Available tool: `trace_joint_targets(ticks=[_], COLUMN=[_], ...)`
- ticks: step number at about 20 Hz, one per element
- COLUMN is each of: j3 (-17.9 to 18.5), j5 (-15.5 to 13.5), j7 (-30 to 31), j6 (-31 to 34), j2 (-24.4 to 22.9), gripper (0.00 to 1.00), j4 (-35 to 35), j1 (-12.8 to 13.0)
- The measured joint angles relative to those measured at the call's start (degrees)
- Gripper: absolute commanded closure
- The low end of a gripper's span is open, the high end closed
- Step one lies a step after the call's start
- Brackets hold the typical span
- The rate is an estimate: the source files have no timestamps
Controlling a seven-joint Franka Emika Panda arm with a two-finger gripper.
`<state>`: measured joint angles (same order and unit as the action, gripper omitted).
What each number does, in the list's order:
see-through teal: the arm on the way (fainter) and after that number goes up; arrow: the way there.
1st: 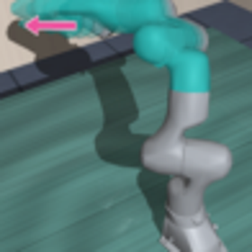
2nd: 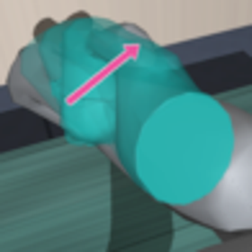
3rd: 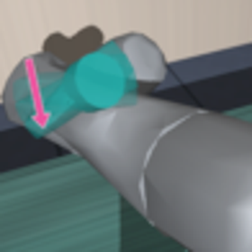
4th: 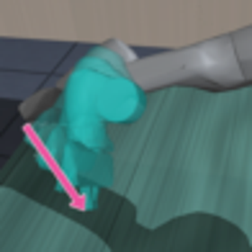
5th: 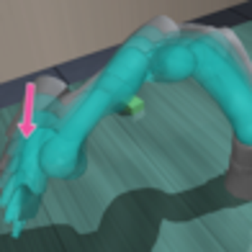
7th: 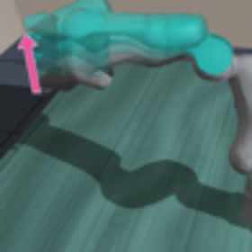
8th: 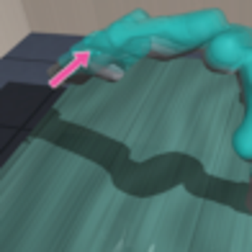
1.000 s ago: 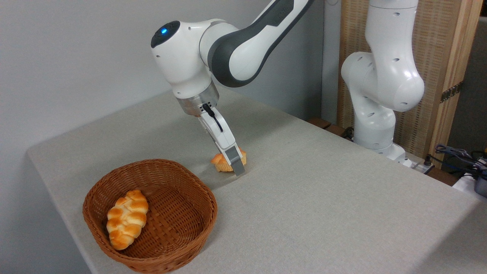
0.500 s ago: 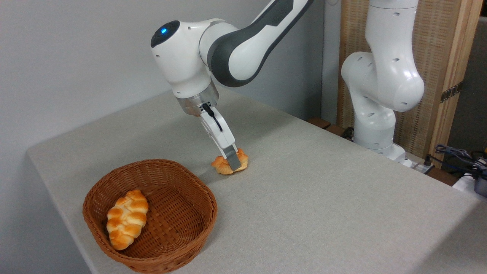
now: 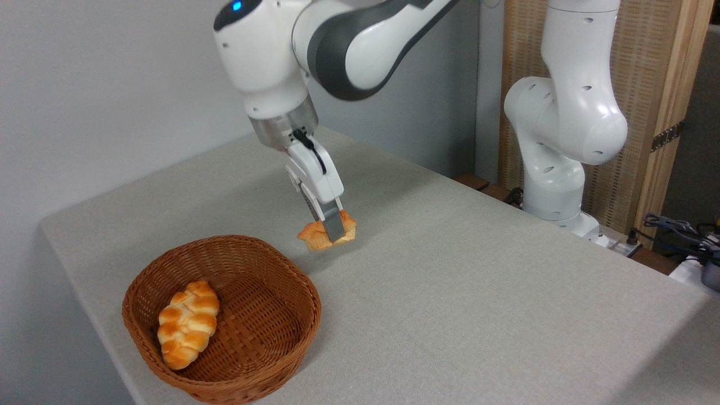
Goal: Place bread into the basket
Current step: 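Lift the held bun and carry it over the wicker basket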
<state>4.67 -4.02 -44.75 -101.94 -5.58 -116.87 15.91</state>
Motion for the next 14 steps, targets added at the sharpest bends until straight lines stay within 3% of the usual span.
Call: trace_joint_targets(ticks=[3,4,5,7,8,9,14], j3=[1.94,2.41,2.91,4.09,4.46,4.67,5.90], j5=[0.00,0.00,0.00,0.00,0.00,0.00,0.00], j7=[-0.01,-0.01,-0.01,-0.01,-0.01,-0.01,-0.01], j6=[0.01,-0.72,-2.41,-7.09,-9.41,-11.45,-18.17], j2=[-0.15,-0.15,-0.14,-0.02,0.15,0.39,1.83], gripper=[0.66,0.56,0.31,0.23,0.06,0.00,0.00], j4=[3.33,3.99,4.35,4.46,4.46,4.46,4.46], j1=[-0.09,-0.10,-0.12,-0.13,-0.16,-0.16,-0.27])
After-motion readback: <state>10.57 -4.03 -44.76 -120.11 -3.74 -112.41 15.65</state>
